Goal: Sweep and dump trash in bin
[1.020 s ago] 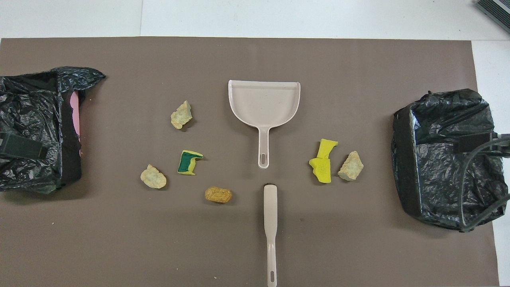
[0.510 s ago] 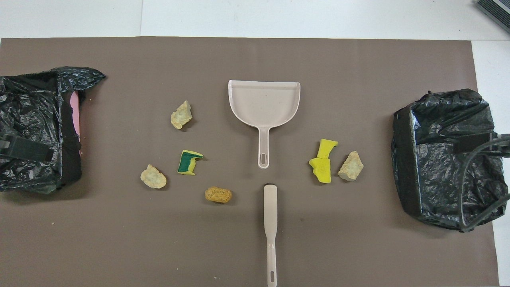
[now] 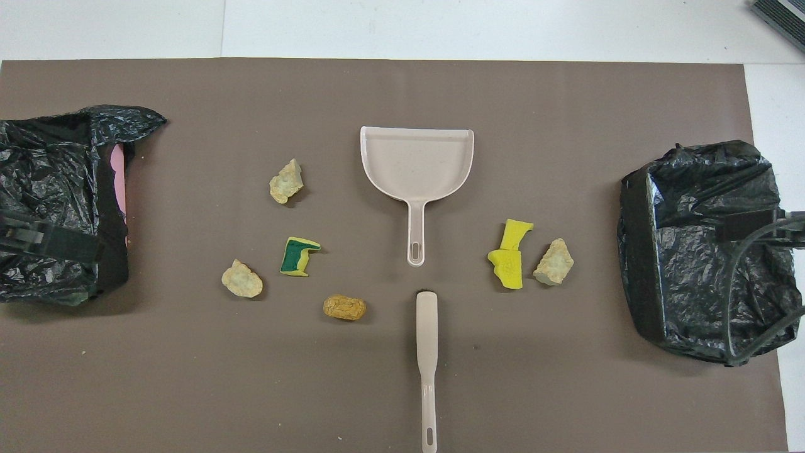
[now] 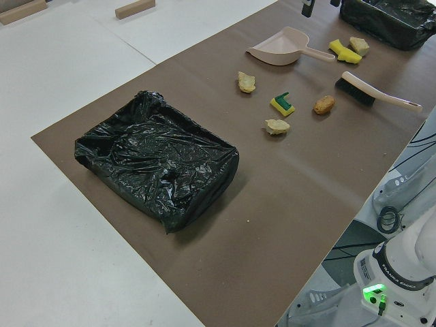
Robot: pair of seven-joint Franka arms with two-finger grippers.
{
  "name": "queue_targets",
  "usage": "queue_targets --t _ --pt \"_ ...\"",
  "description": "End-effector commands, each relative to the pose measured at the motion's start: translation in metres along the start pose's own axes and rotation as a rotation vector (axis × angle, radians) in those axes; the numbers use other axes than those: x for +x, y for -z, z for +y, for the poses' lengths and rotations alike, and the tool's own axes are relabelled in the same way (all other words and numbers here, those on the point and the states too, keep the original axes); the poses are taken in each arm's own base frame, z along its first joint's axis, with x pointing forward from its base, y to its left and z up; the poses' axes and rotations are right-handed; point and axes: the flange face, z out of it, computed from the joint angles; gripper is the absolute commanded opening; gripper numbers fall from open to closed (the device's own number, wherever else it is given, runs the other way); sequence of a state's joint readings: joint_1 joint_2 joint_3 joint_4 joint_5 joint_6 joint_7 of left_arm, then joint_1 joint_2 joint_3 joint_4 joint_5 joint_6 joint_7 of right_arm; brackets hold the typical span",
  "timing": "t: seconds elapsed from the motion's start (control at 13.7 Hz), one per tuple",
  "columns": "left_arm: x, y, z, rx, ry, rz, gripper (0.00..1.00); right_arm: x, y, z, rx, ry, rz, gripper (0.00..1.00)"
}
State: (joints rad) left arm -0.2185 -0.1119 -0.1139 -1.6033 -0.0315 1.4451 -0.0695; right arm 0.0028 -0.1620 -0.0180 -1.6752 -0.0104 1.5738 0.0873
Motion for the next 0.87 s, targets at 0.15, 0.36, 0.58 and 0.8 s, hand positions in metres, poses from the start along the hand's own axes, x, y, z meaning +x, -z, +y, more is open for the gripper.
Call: queue_targets --t 0.15,0.36,0.58,0.8 --pt "-0.027 -0.030 0.058 -0.021 0.007 0.000 1.00 0.000 0.000 0.004 0.000 0.014 -0.004 1.00" --pt "-0.032 -0.054 0.104 -0.045 0.014 0.009 1.00 0.000 0.000 0.004 0.000 0.014 -0.004 1.00" --pt "-0.040 -0.080 0.145 -0.049 0.017 0.020 1.00 0.000 0.000 0.004 0.000 0.014 -0.004 1.00" --pt "-0.052 -0.101 0.177 -0.051 0.026 0.020 1.00 0.000 0.000 0.004 0.000 0.014 -0.004 1.00"
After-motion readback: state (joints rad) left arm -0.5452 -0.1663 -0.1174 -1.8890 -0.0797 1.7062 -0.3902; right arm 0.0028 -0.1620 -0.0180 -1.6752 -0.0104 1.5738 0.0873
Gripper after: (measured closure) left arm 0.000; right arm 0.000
